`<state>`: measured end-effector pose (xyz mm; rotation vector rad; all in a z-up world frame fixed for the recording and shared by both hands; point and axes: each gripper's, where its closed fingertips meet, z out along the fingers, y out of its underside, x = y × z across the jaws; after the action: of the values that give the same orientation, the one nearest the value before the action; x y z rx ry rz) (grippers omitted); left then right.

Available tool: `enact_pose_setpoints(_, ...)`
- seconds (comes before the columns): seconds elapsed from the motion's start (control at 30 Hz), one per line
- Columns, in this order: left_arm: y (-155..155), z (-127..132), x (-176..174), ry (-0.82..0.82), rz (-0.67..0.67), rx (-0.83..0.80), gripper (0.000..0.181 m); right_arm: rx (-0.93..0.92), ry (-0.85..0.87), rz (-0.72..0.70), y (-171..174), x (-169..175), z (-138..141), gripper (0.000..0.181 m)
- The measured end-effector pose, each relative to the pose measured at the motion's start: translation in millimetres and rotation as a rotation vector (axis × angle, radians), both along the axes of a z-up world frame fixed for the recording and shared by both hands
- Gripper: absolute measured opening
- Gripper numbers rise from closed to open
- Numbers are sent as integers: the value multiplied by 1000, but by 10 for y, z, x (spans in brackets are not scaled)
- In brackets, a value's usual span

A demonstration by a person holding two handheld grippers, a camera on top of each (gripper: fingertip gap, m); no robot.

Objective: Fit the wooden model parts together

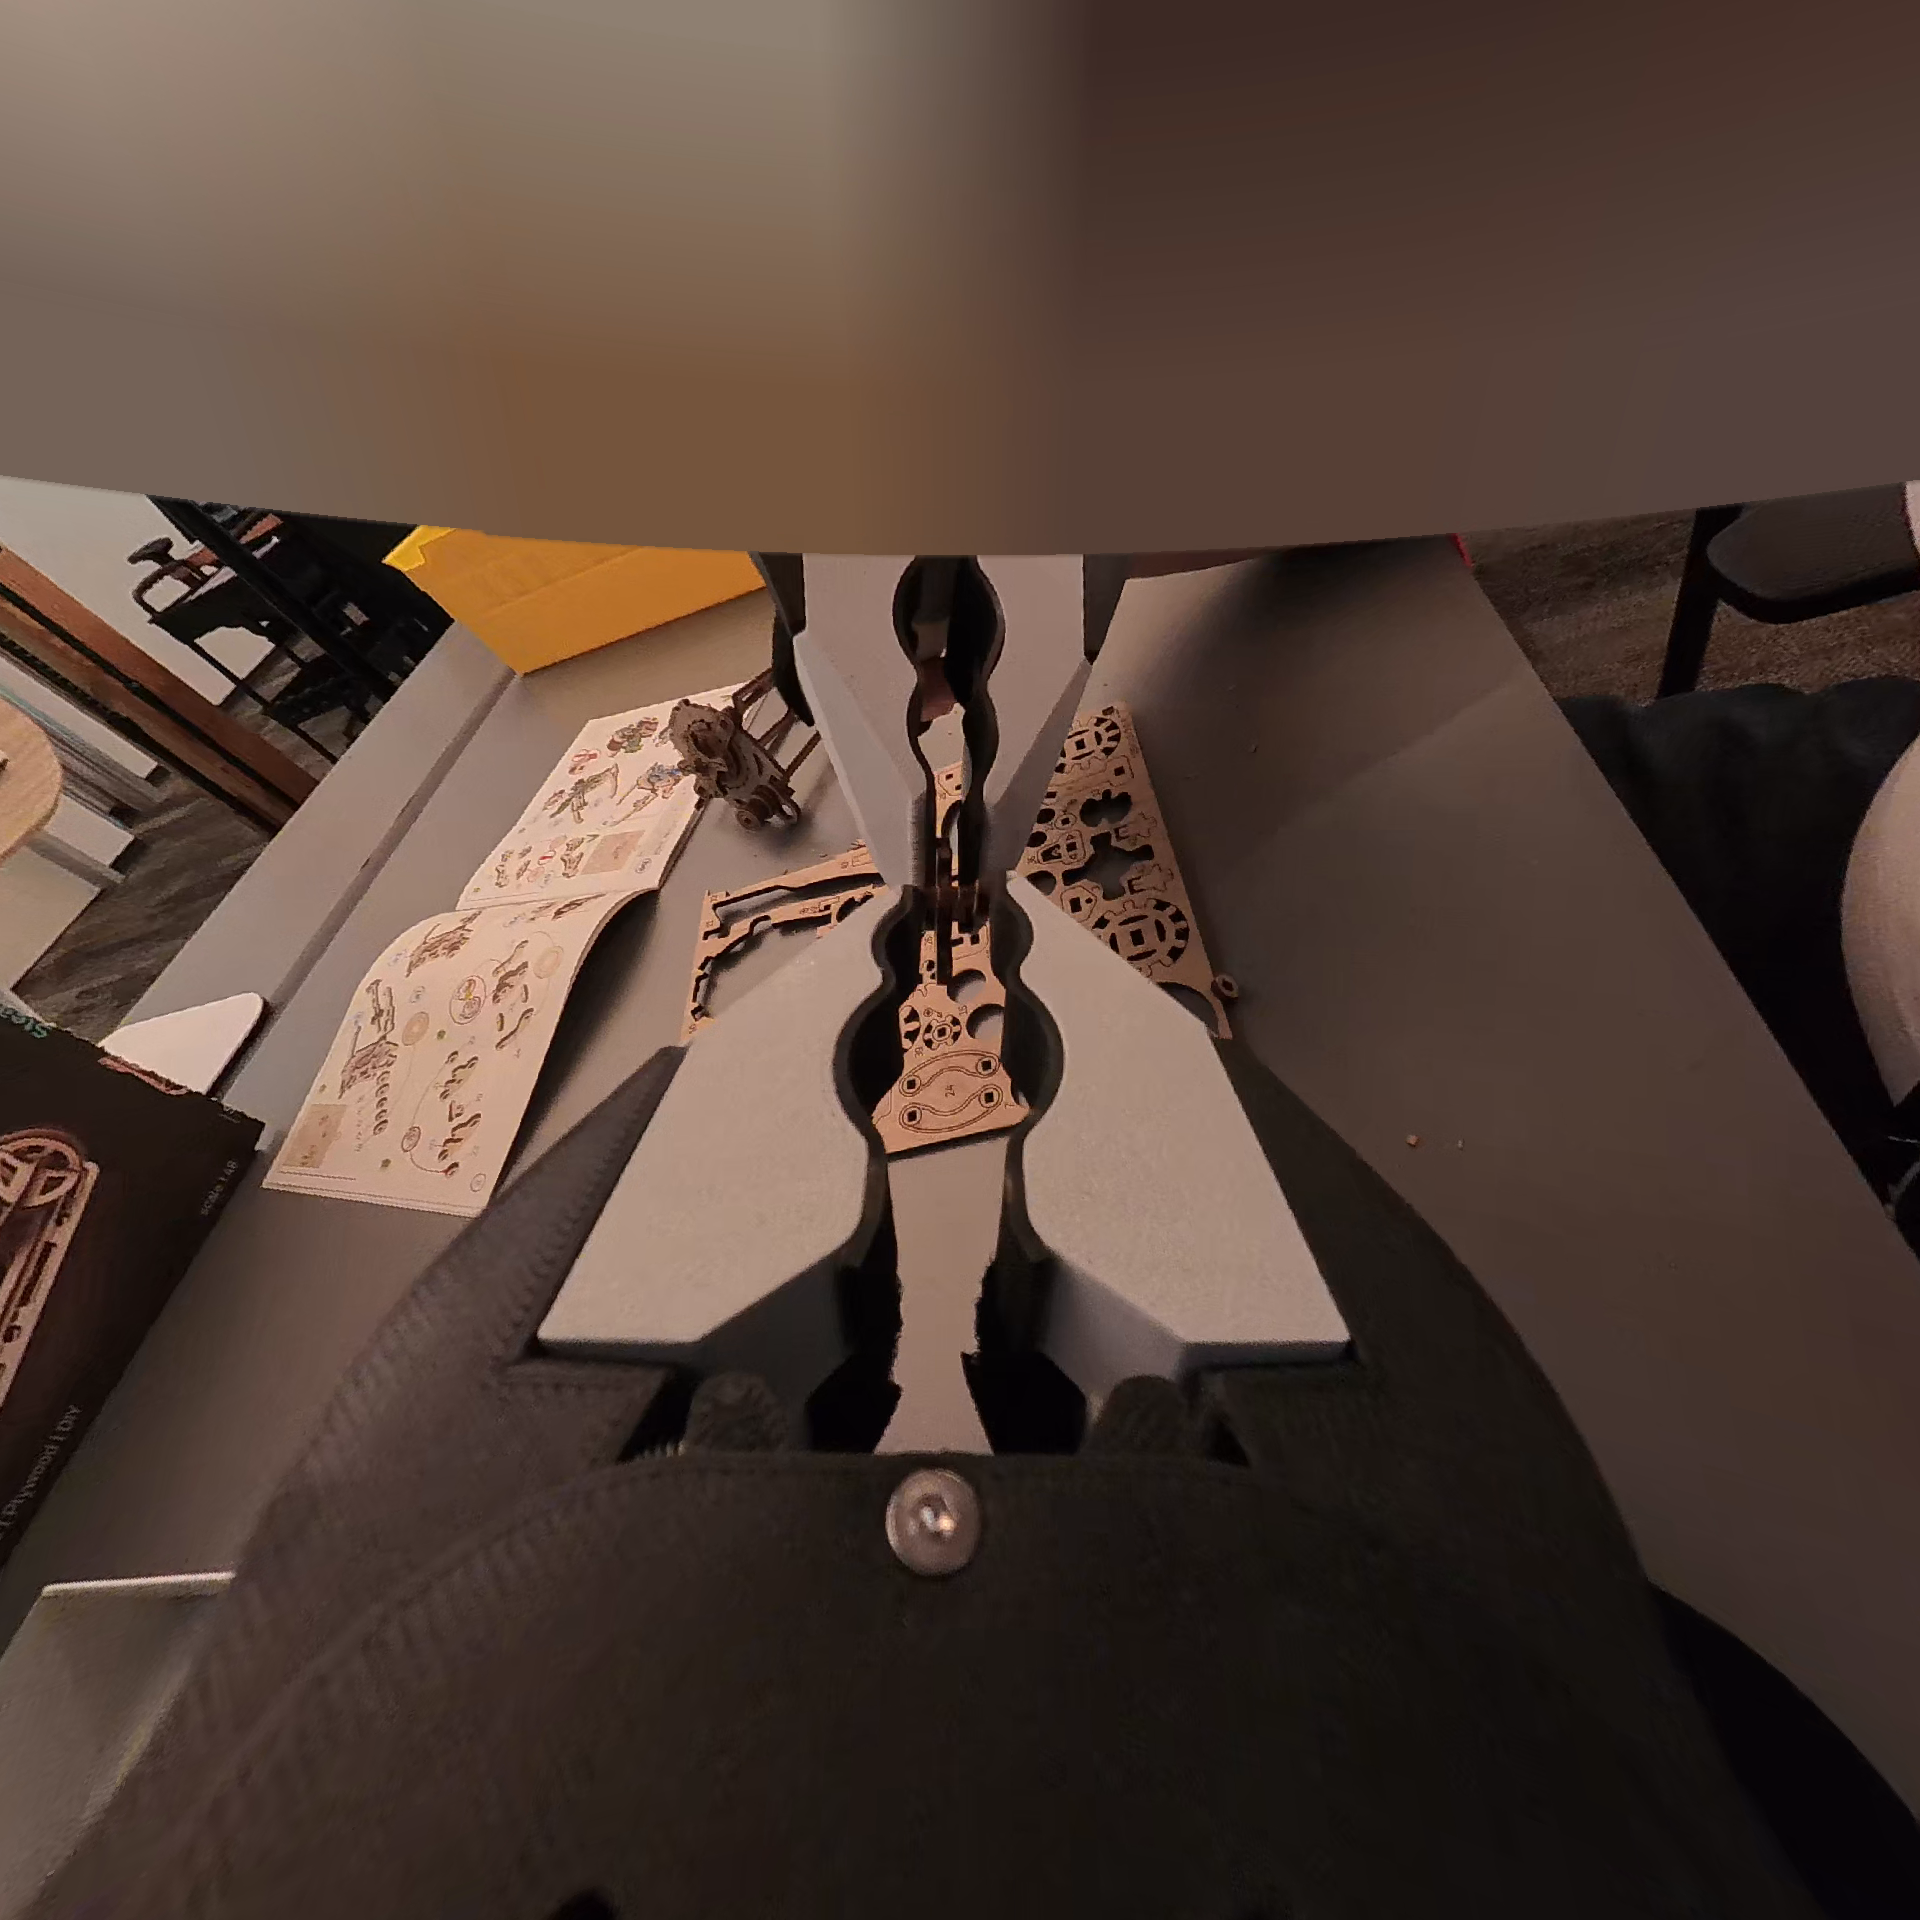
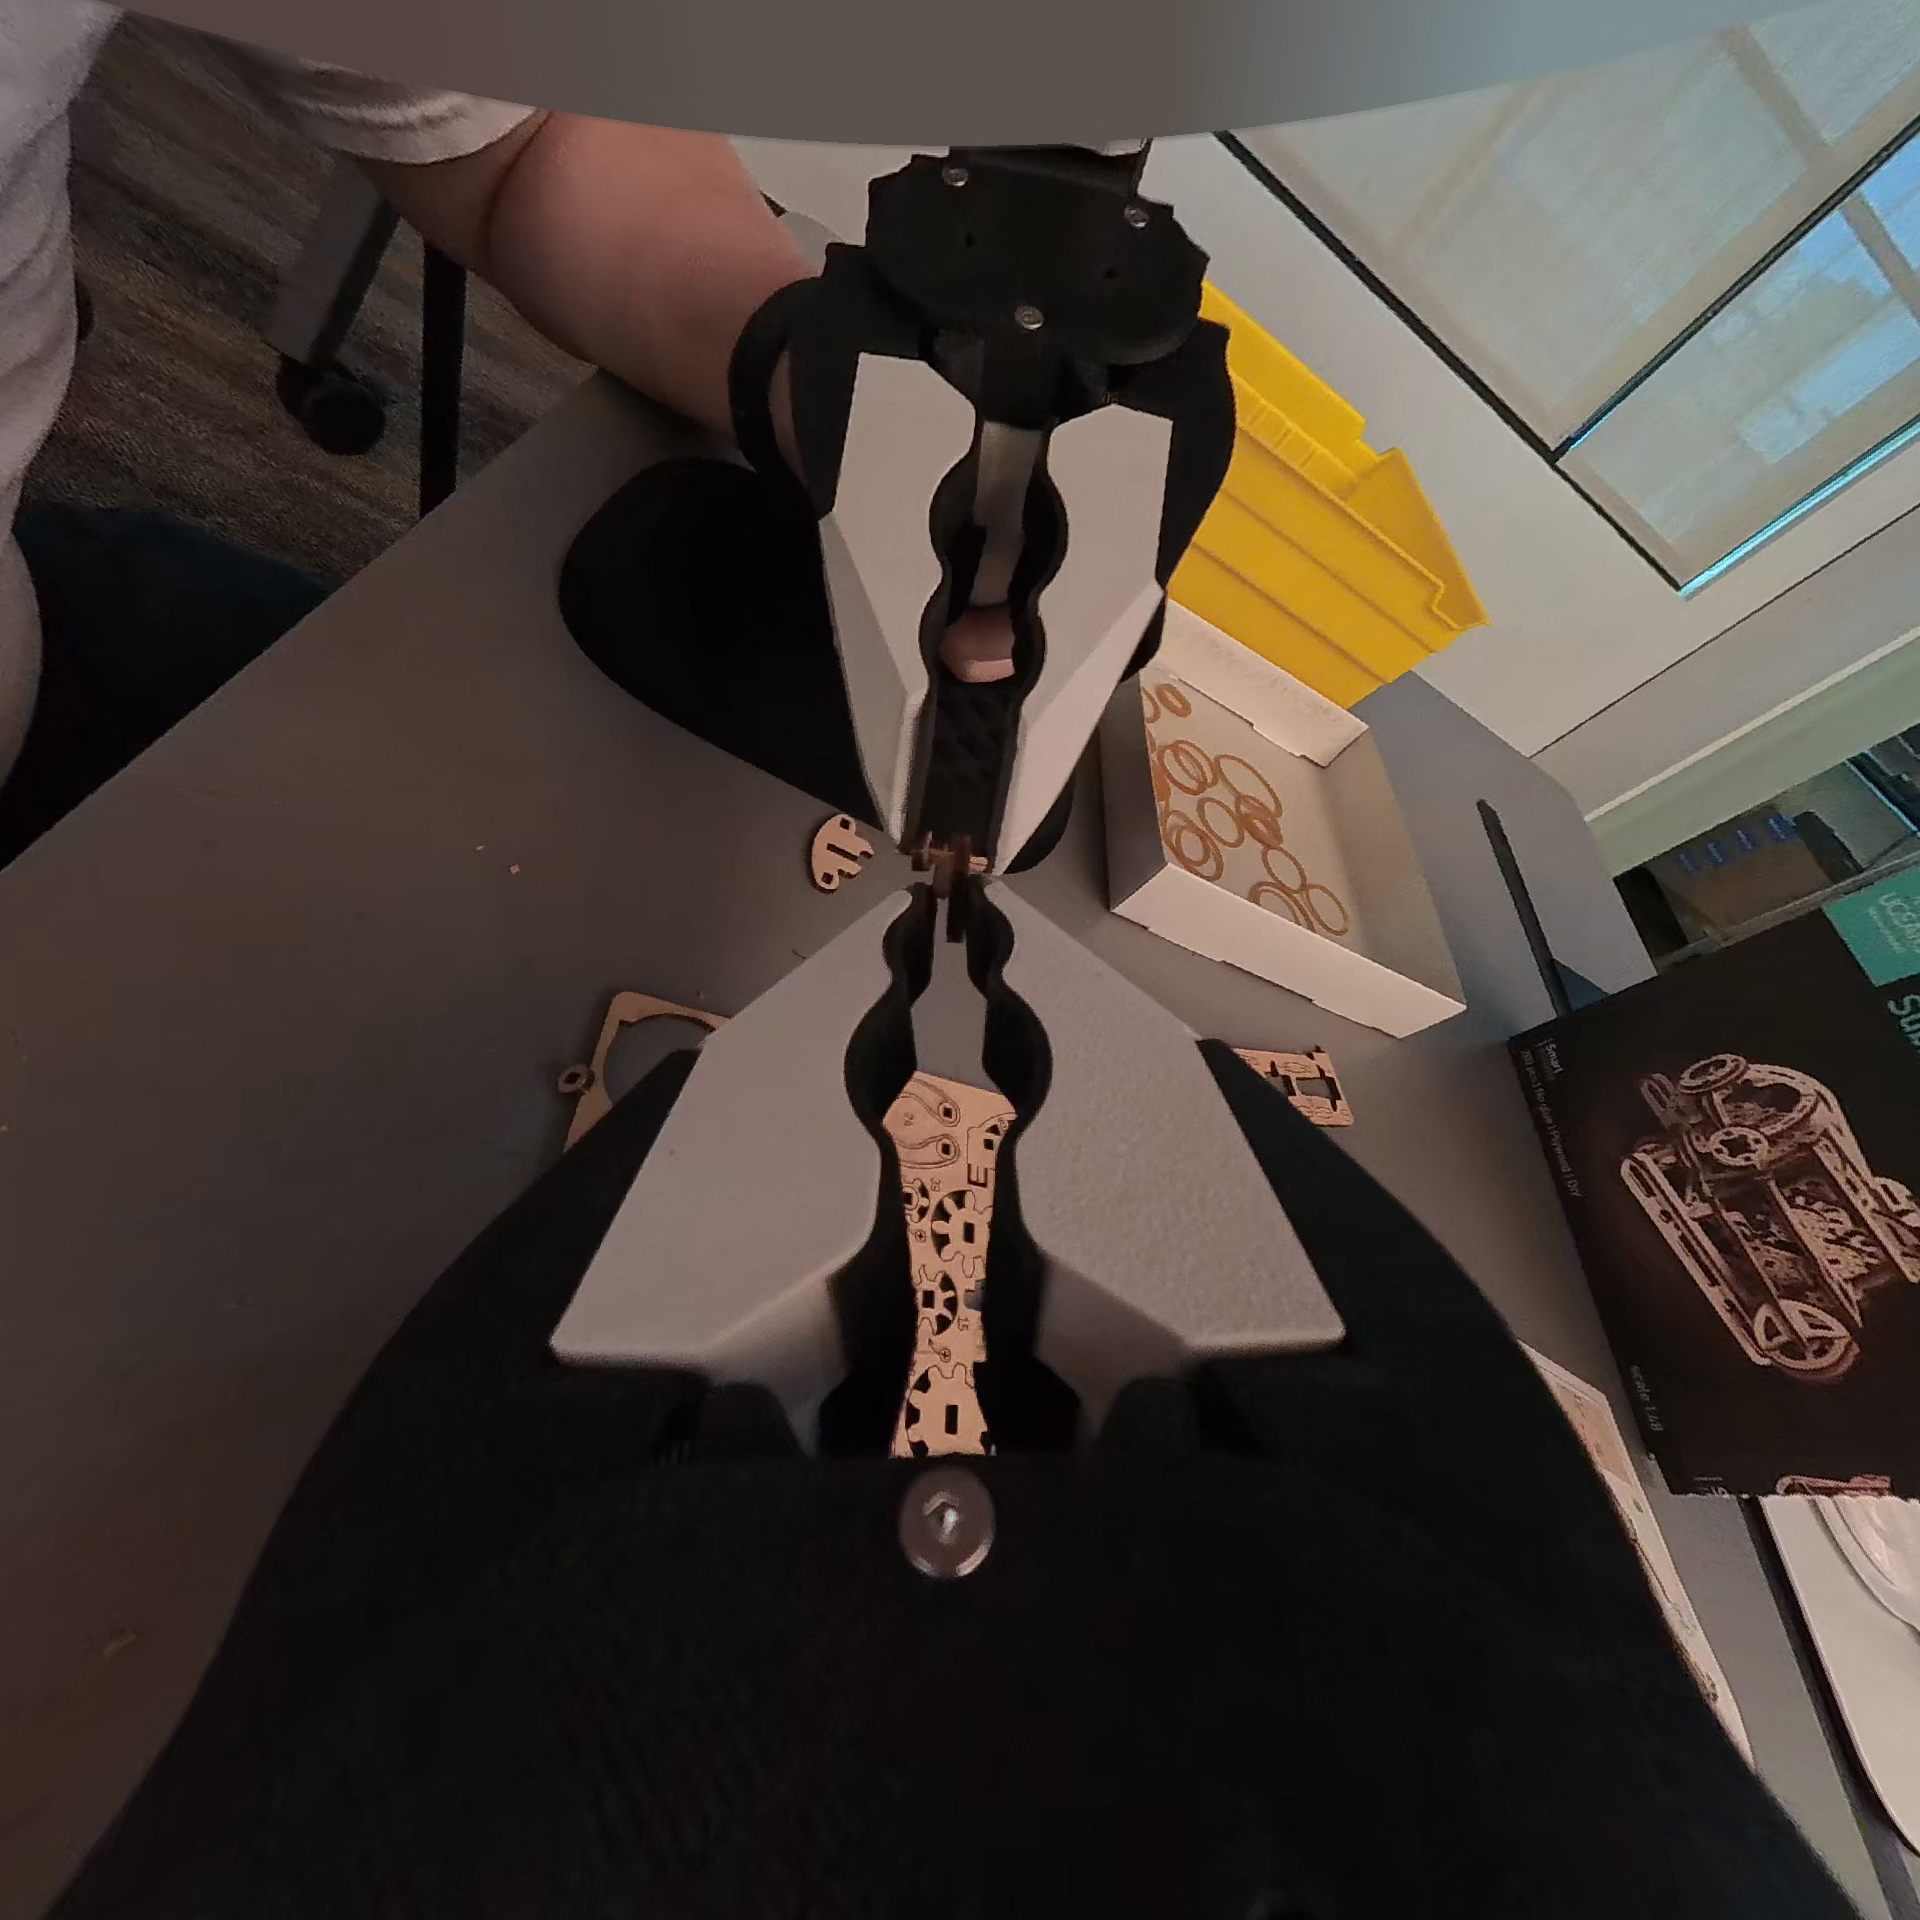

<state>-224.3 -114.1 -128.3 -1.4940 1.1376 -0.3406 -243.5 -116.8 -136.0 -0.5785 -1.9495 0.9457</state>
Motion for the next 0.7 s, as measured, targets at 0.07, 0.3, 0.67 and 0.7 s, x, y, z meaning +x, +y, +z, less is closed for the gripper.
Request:
enact_pose_setpoints(0.07, 1, -1, -5, -4, 0, -7, 11, 3, 1, -3, 0, -4, -2, 4)
enact_pose_setpoints(0.3, 47, 79, -30, -96, 27, -53, 12, 2, 39, -47, 51, -31, 76, 4)
enact_pose_setpoints(0.67, 82, 52, -77, 23, 73, 66, 13, 113, 41, -137, 101, -80, 63, 4)
enact_pose_setpoints(0.7, 75, 52, -71, 22, 66, 65, 12, 113, 41, -133, 92, -79, 62, 4)
